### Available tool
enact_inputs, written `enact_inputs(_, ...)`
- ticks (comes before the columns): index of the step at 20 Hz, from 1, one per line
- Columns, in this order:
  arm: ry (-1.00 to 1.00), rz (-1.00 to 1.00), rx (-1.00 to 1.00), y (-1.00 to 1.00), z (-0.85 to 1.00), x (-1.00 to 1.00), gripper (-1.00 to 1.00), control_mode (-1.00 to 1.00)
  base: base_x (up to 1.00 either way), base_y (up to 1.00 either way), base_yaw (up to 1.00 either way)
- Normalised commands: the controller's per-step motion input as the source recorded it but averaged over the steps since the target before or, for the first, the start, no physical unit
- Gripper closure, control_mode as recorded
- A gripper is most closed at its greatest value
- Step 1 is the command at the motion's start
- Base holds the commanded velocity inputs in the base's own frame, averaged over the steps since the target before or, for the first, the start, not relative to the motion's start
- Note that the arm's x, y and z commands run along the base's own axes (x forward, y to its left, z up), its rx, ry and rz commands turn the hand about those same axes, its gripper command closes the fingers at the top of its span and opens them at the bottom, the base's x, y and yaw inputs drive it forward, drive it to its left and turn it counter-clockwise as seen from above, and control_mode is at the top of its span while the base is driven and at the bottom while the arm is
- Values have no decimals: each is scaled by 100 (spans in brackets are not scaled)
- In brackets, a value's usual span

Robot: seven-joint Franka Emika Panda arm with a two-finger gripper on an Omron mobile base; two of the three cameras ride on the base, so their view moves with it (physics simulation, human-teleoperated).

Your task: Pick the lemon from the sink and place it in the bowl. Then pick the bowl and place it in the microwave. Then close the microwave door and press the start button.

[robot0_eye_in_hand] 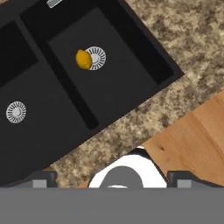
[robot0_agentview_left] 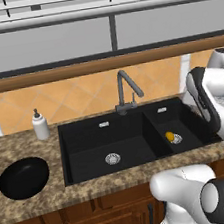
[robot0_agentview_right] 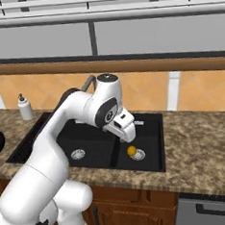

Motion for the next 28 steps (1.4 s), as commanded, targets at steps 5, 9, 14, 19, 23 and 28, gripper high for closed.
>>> enact_inputs(5, 15, -9, 17, -17, -19, 30, -100, -100, 0, 0, 0)
enact_inputs(9, 11, -2, 19, -18, -28, 30, -100, -100, 0, 0, 0)
enact_inputs(14, 4, 0, 10, -9, -34, 27, -100, -100, 0, 0, 0)
enact_inputs(19, 0, -5, -5, 2, -47, 33, -100, -100, 0, 0, 0)
enact_inputs(23, 0, -9, -8, 1, -53, 41, -100, -100, 0, 0, 0)
enact_inputs(28, 0, -4, -1, 0, -43, 43, -100, -100, 0, 0, 0)
